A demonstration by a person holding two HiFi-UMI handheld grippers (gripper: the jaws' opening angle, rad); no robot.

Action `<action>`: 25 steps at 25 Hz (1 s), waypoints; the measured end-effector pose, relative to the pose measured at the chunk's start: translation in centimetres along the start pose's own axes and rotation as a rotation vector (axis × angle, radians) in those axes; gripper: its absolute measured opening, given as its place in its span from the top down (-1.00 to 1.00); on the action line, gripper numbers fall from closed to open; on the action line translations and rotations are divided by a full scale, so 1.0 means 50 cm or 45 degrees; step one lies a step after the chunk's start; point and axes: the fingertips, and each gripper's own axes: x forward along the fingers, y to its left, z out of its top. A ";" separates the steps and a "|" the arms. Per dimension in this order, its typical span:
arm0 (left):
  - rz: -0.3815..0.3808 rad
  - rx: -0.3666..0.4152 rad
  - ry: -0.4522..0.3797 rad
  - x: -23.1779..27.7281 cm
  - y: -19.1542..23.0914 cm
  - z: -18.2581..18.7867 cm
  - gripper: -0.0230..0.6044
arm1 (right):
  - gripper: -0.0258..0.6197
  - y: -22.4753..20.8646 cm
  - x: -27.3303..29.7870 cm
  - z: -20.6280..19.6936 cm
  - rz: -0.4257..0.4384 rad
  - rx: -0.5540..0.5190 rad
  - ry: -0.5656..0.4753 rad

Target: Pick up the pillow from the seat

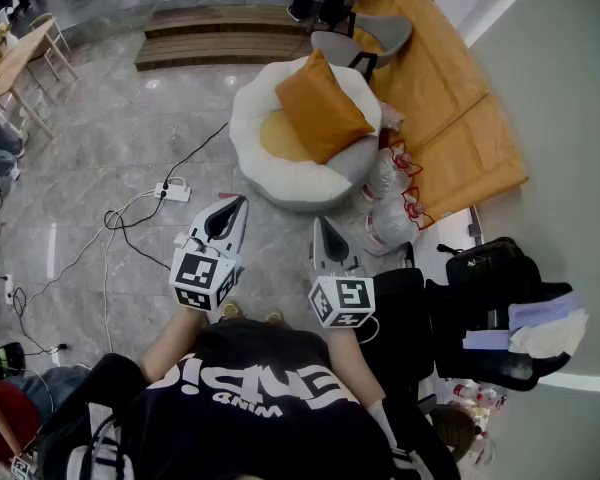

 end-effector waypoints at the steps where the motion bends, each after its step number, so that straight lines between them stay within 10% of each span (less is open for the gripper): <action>1: 0.000 -0.002 0.000 0.000 0.002 0.001 0.90 | 0.85 0.001 0.002 0.000 0.000 0.000 0.001; 25: -0.104 0.005 0.030 -0.054 0.071 -0.009 0.90 | 0.85 0.020 -0.034 -0.004 -0.120 0.038 -0.046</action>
